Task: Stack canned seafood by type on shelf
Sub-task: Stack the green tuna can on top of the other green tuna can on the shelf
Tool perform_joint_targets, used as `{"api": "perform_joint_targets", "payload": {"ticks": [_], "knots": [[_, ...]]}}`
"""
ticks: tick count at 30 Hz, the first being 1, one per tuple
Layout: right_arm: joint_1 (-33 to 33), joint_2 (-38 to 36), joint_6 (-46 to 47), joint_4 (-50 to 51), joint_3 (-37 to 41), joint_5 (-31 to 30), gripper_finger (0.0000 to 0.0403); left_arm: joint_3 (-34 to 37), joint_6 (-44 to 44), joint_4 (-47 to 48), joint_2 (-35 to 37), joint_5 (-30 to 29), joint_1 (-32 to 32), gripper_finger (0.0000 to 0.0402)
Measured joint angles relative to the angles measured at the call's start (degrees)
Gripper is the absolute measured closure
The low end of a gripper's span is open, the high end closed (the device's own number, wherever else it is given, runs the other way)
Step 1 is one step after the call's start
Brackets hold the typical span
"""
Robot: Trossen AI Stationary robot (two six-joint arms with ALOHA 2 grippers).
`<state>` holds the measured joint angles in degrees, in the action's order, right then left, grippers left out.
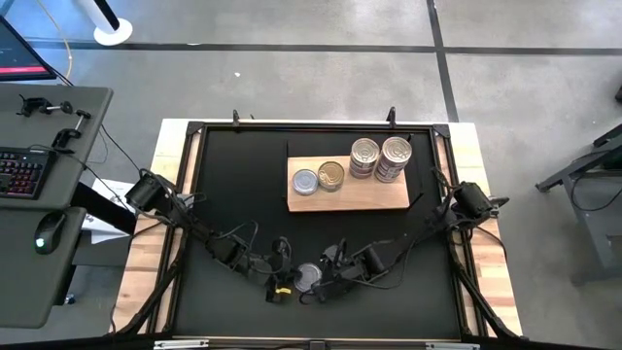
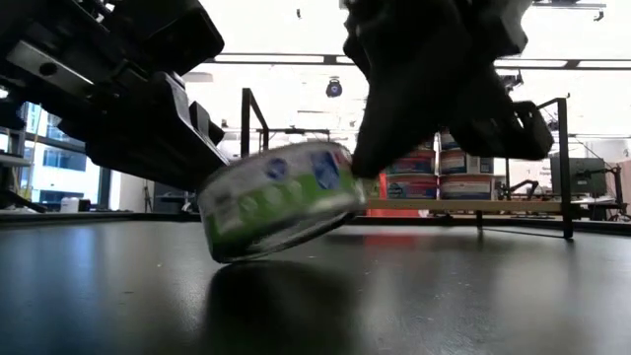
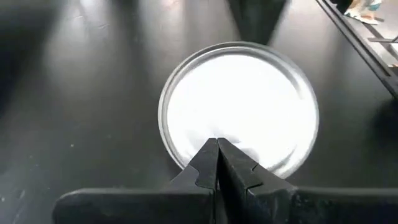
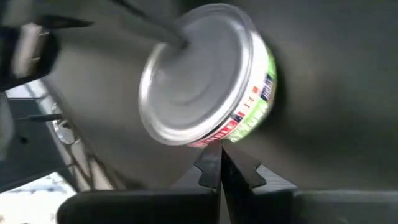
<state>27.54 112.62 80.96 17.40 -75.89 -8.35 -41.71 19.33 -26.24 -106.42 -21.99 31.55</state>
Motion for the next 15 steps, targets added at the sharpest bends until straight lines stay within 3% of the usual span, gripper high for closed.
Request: {"api": "perform_joint_targets", "payload": {"ticks": [15], "knots": [[-1.9, -0.2, -6.2, 0.1, -4.5, -5.1, 0.0403, 0.2, -4.5, 12.6, 5.7, -2.8, -0.5, 0.0401]]}}
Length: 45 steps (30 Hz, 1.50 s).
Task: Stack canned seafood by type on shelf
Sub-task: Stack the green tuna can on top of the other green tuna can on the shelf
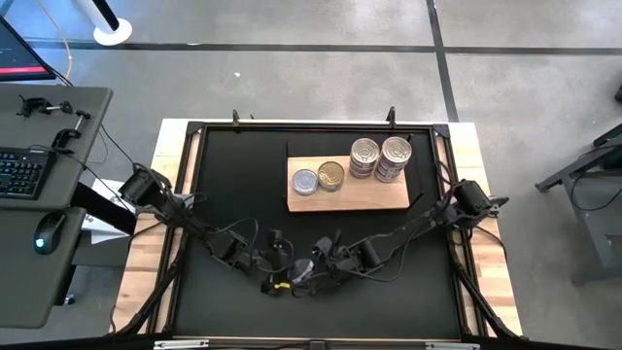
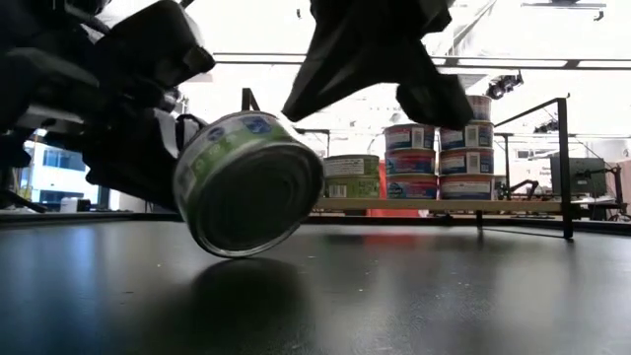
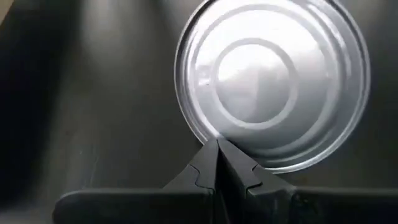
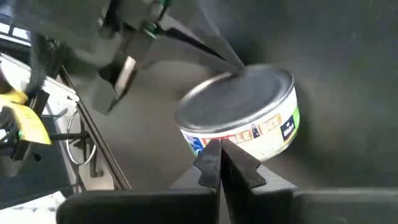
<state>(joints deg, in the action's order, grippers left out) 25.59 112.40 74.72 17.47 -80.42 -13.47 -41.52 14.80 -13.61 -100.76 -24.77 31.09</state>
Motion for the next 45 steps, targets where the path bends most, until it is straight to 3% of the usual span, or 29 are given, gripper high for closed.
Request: {"api": "perform_joint_targets", "payload": {"ticks": [11, 19, 26, 31, 35, 39, 45], "knots": [[-2.8, -0.2, -7.4, 0.0, -0.7, 0.1, 0.0403, -0.1, 0.0, 10.1, 0.6, -1.4, -0.1, 0.0401], [-3.7, -0.5, -12.1, -1.7, -0.7, 1.7, 0.0403, -0.2, 2.5, 12.3, 0.8, -1.5, -0.1, 0.0401], [-4.4, -1.1, -22.7, -10.3, -0.6, 6.9, 0.0403, -0.2, 2.6, 12.4, 0.8, -1.5, 0.0, 0.0401], [-6.9, -1.3, -31.8, -13.2, -3.0, 16.1, 0.0399, -0.2, 2.6, 13.7, 1.6, -1.3, -0.1, 0.0401], [-8.1, -1.4, -40.2, -8.3, -7.4, 17.2, 0.0363, -0.1, 2.7, 13.7, 4.0, -0.3, -0.1, 0.0401], [-8.7, -1.3, -50.7, 0.6, -13.1, 18.2, 0.0294, -0.1, 2.6, 15.8, 6.7, 0.3, -0.1, 0.0401], [-10.2, -1.3, -58.2, 11.7, -17.4, 18.2, 0.0181, -0.2, 6.1, 32.7, 14.5, 0.2, 0.1, 0.0401]]}}
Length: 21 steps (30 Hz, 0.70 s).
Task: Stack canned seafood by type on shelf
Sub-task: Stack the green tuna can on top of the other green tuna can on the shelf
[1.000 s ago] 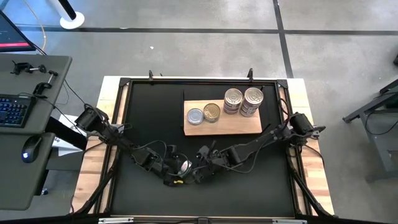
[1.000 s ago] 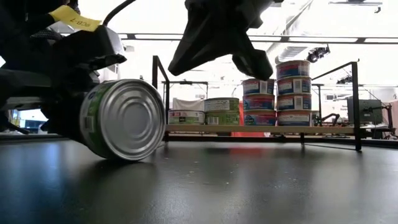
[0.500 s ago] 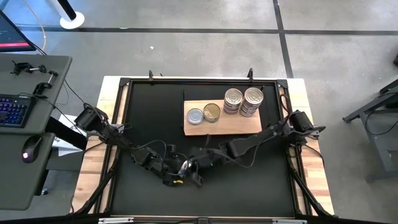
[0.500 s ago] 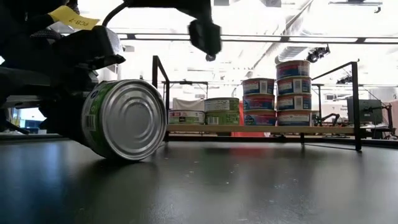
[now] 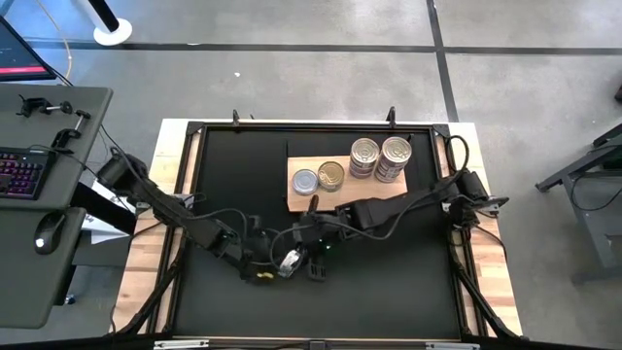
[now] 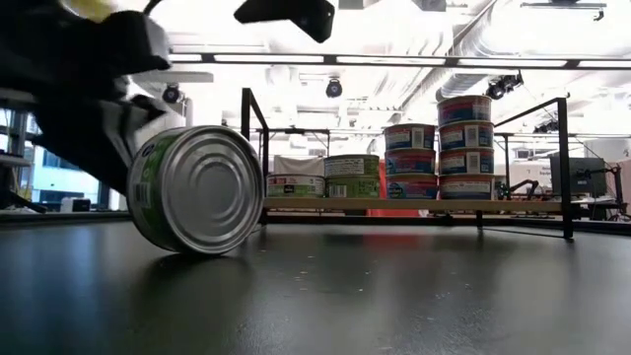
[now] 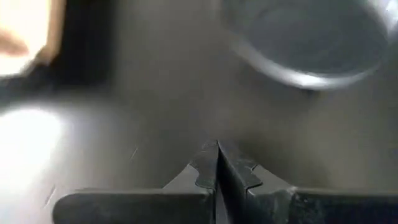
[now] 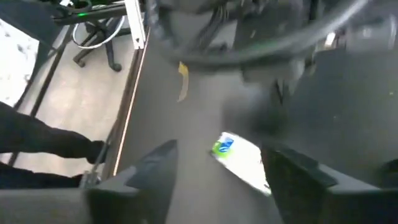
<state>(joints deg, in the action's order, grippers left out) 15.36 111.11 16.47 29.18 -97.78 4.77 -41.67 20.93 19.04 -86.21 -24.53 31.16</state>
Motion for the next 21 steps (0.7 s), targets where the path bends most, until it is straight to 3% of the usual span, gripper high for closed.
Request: {"api": "perform_joint_targets", "payload": {"ticks": [3, 6, 12, 21], "knots": [[-0.9, 0.1, -2.9, 0.6, -0.1, 1.8, 0.0144, 0.0, 9.4, 10.4, 5.6, -1.2, 1.3, 0.0401], [-1.7, 1.3, -9.1, 0.6, -0.1, 4.8, 0.0129, 0.5, 18.9, 13.0, 11.2, -3.5, 4.4, 0.0401], [-2.3, 5.4, -22.2, 0.4, -0.1, 5.9, 0.0127, 2.4, 33.0, 2.7, 18.8, -10.8, 13.6, 0.0401], [-2.7, 8.5, -34.8, 0.0, -0.1, 4.2, 0.0127, 2.4, 46.0, -13.9, 17.0, -12.3, 24.6, 0.0401]]}}
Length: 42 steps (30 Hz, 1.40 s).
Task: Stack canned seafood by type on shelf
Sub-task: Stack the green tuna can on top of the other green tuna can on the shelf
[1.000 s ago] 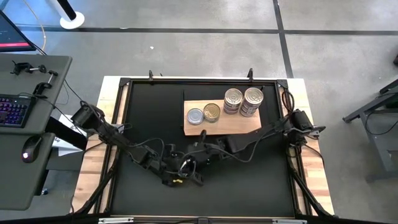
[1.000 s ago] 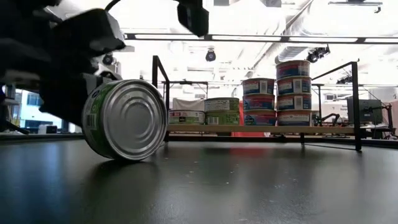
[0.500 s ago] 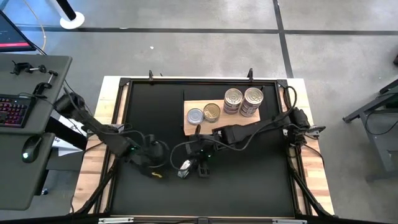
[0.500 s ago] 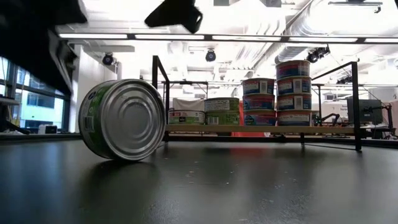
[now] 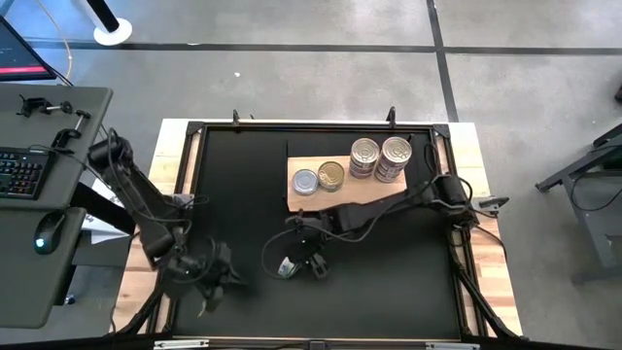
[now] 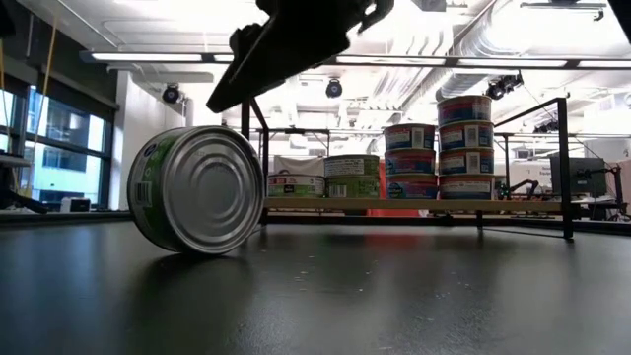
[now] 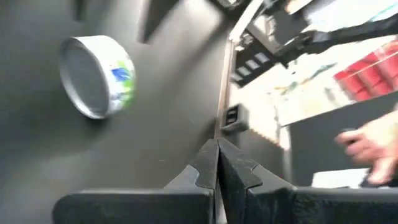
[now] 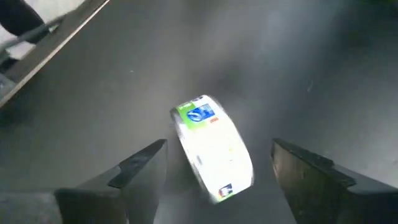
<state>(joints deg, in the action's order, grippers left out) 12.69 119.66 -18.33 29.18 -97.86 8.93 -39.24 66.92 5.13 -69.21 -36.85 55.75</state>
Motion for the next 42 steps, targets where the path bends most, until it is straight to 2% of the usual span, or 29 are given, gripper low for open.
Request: {"api": "perform_joint_targets", "payload": {"ticks": [9, 15, 21, 25, 28, 30, 31, 37, 42], "knots": [[-0.1, 1.5, -10.2, -0.4, 0.0, -2.3, 0.0128, 0.0, 2.1, -12.7, -7.0, -9.6, 4.0, 0.0401], [-0.1, 3.7, -10.6, -2.1, 0.0, -1.1, 0.0127, 0.0, 2.6, -19.2, -10.8, -9.9, 4.0, 0.0401], [0.5, 6.3, -10.0, -2.4, 0.1, -0.1, 0.0131, 0.0, 6.4, -18.9, -11.8, -9.7, 4.0, 0.0402], [1.8, 5.8, -6.9, -2.7, 0.1, -1.0, 0.0175, 0.0, 4.4, -18.5, -11.2, -9.6, 4.0, 0.0402], [3.1, 4.8, -3.1, -2.6, 0.1, -2.7, 0.0239, 0.0, 5.0, -14.3, -9.1, -9.9, 3.4, 0.0401], [4.0, 3.6, 0.6, -2.7, 0.1, -2.9, 0.0287, 0.0, 7.6, -7.8, -6.9, -9.8, 2.2, 0.0401], [4.3, 3.1, 2.5, -2.8, 0.1, -3.0, 0.0298, 0.0, 8.5, -3.6, -5.5, -9.8, 1.6, 0.0402], [6.7, -2.7, 15.8, 2.1, 0.1, -10.1, 0.0297, 0.0, 10.9, 16.5, 3.9, -8.5, -2.5, 0.0401], [8.9, -9.3, 21.2, 11.5, 0.0, -26.2, 0.0297, 0.1, 5.6, 25.1, 7.3, -9.2, -6.4, 0.0401]]}}
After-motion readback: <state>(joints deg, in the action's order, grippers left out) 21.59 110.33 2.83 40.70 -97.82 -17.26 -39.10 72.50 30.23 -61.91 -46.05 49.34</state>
